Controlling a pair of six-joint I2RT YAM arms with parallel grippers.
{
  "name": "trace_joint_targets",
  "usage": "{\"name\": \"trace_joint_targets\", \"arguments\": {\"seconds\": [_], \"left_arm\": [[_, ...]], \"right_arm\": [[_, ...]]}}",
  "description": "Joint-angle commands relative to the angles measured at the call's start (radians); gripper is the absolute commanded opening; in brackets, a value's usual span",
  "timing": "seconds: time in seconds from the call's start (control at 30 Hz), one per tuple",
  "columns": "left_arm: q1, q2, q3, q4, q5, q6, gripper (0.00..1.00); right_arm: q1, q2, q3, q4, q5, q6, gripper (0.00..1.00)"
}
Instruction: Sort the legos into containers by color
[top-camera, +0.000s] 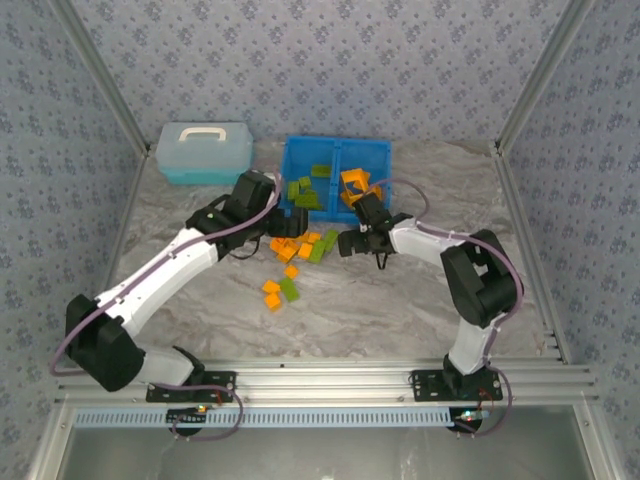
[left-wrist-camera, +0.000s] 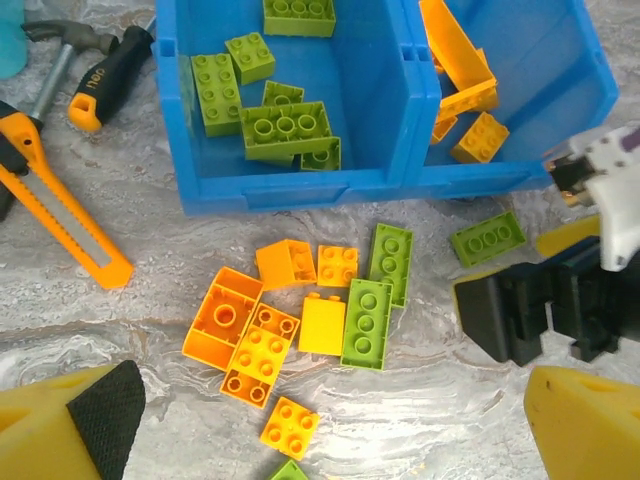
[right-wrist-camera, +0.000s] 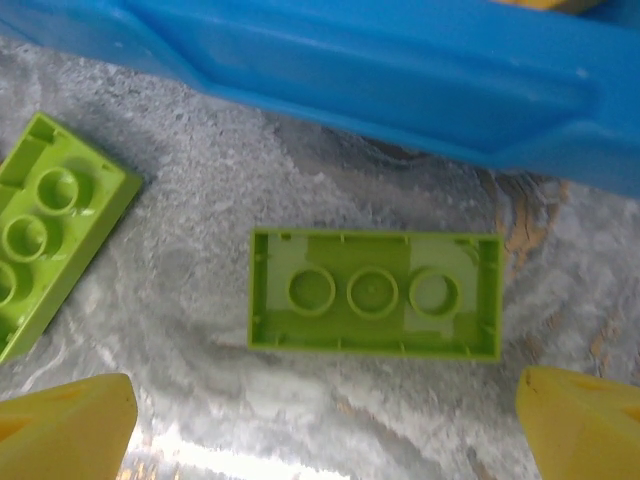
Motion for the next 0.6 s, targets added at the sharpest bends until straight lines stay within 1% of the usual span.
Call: {"name": "trace_joint_targets", "arguments": {"seconds": [0.0, 0.07, 0.13, 0.17, 0.3, 0.4, 0.5, 0.57], "left_arm": [[0.010, -0.068, -0.014, 0.020, 0.011, -0.002, 0.99], [0.013, -0.074, -0.025, 0.016, 0.006, -0.005, 0.99], [0.014, -0.080, -0.032, 0.014, -0.004, -0.008, 0.99], [0.013, -0.082, -0.034, 0.011, -0.009, -0.009, 0.99], [0.019, -0.088, -0.043, 0.010, -0.021, -0.013, 0.99], [0.020, -0.087, -0.041, 0.006, -0.023, -0.014, 0.99], [0.020, -0.089, -0.039, 0.003, -0.027, -0.015, 0.99], [0.022, -0.098, -0.036, -0.001, -0.036, -0.017, 0.99]], "right_arm": [[0.006, 0.050, 0.044, 0.018, 0.071, -0.032, 1.00], [0.004, 0.084, 0.057, 0.019, 0.083, -0.046, 0.99], [0.006, 0.116, 0.075, 0.010, 0.080, -0.051, 0.94], [0.008, 0.126, 0.076, 0.015, 0.081, -0.050, 0.91], [0.009, 0.142, 0.062, 0.024, 0.077, -0.031, 0.69], [0.010, 0.138, 0.050, 0.022, 0.078, -0.024, 0.56], [0.015, 0.109, 0.049, 0.001, 0.068, -0.014, 0.52], [0.023, 0.044, 0.045, -0.013, 0.054, 0.001, 0.50]]}}
